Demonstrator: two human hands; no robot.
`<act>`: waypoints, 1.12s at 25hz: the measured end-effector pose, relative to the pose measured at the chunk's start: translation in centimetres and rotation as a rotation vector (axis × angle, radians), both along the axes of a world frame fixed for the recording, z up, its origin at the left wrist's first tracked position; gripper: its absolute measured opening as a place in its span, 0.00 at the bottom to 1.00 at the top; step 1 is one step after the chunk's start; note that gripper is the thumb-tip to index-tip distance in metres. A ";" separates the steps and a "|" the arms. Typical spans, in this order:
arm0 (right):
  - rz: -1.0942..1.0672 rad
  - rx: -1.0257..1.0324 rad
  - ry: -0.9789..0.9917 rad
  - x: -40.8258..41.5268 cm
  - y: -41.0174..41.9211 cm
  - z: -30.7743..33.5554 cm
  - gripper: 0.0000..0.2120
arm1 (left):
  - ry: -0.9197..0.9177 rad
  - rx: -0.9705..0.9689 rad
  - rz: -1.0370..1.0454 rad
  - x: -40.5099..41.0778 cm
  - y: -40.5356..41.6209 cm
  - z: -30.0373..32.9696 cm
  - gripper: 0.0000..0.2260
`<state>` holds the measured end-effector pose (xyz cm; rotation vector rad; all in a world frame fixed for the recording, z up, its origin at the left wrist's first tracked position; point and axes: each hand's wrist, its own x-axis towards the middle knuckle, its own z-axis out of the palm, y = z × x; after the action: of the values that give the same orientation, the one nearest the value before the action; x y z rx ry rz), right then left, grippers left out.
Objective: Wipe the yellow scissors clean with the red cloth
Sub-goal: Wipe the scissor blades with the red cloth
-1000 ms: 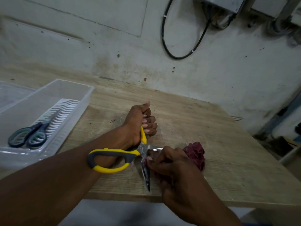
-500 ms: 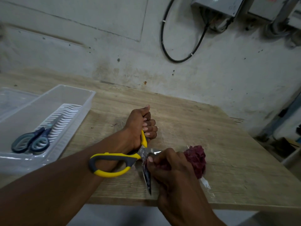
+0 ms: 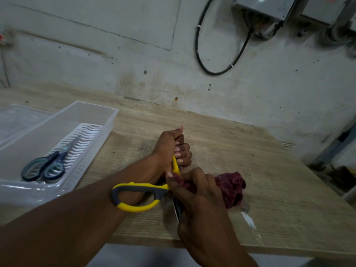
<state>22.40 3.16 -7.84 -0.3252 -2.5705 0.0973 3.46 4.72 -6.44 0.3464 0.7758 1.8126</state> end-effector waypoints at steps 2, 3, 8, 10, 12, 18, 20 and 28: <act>-0.028 0.004 0.029 0.5 0.0 -0.1 0.31 | 0.000 0.002 -0.005 0.2 0.1 -0.1 0.27; -0.030 0.005 0.032 0.9 -0.1 -0.2 0.29 | -0.009 -0.002 0.000 0.3 0.0 0.0 0.26; 0.076 -0.095 -0.035 3.5 0.7 0.7 0.29 | -0.019 0.001 0.034 0.6 -0.3 0.1 0.25; 0.137 -0.374 -0.035 3.8 1.9 2.8 0.32 | -0.020 -0.001 0.031 0.7 -0.3 0.4 0.25; 0.119 -0.449 0.044 2.9 2.8 3.6 0.32 | -0.016 0.000 0.030 0.6 -0.4 0.5 0.25; 0.010 -0.034 0.033 1.8 -1.1 0.0 0.19 | -0.025 0.016 0.012 0.4 -0.2 0.4 0.26; 0.032 -0.020 0.039 3.2 -0.8 -0.7 0.19 | -0.016 0.020 0.015 0.3 -0.1 0.2 0.27; 0.103 0.104 -0.024 6.2 -1.5 -0.4 0.15 | -0.023 0.012 0.031 0.7 -0.4 0.1 0.26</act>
<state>28.56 1.63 -8.19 -0.1552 -2.6043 -0.0030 4.20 4.34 -6.30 0.3227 0.7584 1.8477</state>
